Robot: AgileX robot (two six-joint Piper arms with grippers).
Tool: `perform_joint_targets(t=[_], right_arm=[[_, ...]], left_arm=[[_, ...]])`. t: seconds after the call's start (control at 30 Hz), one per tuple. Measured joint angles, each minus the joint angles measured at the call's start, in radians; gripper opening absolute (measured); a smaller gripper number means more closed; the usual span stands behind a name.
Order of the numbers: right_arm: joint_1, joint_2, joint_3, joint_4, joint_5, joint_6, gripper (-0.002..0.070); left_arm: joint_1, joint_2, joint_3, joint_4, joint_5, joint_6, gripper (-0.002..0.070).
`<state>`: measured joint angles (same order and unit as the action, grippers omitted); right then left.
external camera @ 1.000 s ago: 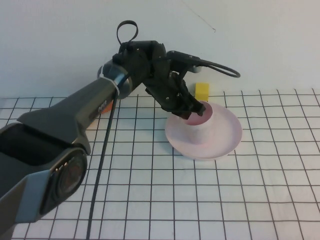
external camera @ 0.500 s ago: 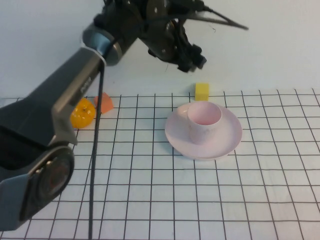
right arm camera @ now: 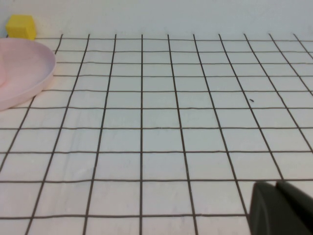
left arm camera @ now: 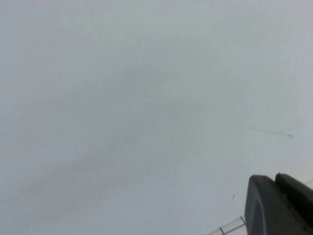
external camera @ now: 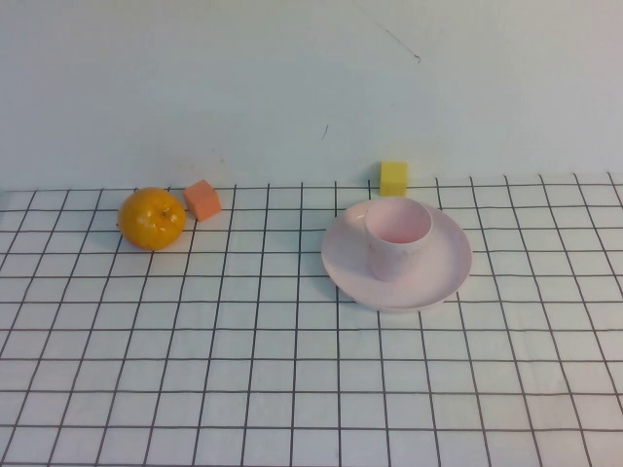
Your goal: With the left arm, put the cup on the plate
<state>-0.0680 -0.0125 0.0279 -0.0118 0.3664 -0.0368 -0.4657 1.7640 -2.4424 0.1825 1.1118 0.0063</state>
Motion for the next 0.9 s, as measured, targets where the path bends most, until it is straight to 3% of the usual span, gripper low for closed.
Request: perform_joint_targets(t=[0.3,0.67,0.9], right_arm=[[0.000,0.000,0.000,0.000,0.000,0.000,-0.0002],[0.000,0.000,0.000,0.000,0.000,0.000,-0.0002],[0.000,0.000,0.000,0.000,0.000,0.000,-0.0002]], left_arm=[[0.000,-0.354,0.177,0.000,-0.045,-0.021,0.0001],[0.000,-0.895,0.934,0.002,-0.447,-0.085,0.0000],[0.000,-1.060,1.330,-0.079,-0.538,-0.102,-0.0001]])
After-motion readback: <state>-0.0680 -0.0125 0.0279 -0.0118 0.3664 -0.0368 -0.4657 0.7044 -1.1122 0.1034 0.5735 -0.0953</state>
